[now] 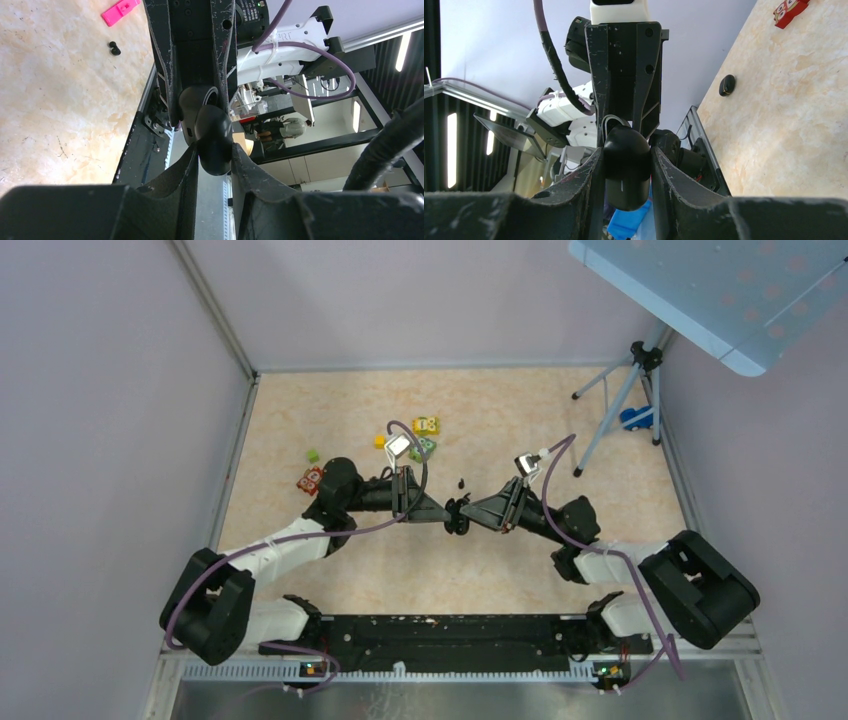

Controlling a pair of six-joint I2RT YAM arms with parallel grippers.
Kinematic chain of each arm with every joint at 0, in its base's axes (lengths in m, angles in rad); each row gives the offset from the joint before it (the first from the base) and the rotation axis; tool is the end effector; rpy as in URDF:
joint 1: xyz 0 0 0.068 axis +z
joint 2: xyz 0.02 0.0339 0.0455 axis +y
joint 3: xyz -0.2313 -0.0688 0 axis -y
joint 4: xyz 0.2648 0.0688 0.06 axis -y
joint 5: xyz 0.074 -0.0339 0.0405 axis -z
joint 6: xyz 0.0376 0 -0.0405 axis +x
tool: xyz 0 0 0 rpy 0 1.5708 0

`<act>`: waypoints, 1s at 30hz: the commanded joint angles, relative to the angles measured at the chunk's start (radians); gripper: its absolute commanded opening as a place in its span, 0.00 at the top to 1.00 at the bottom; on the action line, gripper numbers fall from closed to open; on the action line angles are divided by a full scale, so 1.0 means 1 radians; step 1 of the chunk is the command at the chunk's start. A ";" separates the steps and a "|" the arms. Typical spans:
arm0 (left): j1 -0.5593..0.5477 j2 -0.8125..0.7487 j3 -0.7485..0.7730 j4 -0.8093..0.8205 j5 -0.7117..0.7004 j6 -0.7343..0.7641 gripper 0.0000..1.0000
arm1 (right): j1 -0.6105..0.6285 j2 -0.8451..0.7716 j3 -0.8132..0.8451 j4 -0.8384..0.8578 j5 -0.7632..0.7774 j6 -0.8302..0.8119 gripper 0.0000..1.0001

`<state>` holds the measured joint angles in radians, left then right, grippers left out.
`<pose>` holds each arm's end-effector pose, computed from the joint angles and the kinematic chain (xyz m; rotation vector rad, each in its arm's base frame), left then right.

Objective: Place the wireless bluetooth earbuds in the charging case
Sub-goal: Pass from the right arm to the left

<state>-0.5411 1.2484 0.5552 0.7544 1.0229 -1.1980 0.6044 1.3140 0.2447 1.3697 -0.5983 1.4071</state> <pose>0.2253 -0.1728 0.2156 0.4150 1.9512 -2.0118 0.1867 0.1547 0.1650 0.0084 1.6612 2.0090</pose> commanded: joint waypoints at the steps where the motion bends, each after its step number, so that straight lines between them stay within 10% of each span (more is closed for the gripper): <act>1: -0.006 0.000 -0.008 0.059 -0.010 0.009 0.67 | 0.012 -0.001 0.029 0.074 0.006 -0.011 1.00; 5: -0.006 0.002 -0.007 0.059 -0.007 0.005 0.51 | 0.012 -0.001 0.026 0.075 0.008 -0.010 1.00; 30: -0.006 0.016 -0.014 0.133 -0.010 -0.047 0.58 | 0.012 0.004 0.017 0.101 0.005 -0.004 1.00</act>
<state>-0.5442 1.2659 0.5510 0.8162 1.0126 -1.2366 0.6067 1.3140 0.2447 1.3888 -0.5964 1.4086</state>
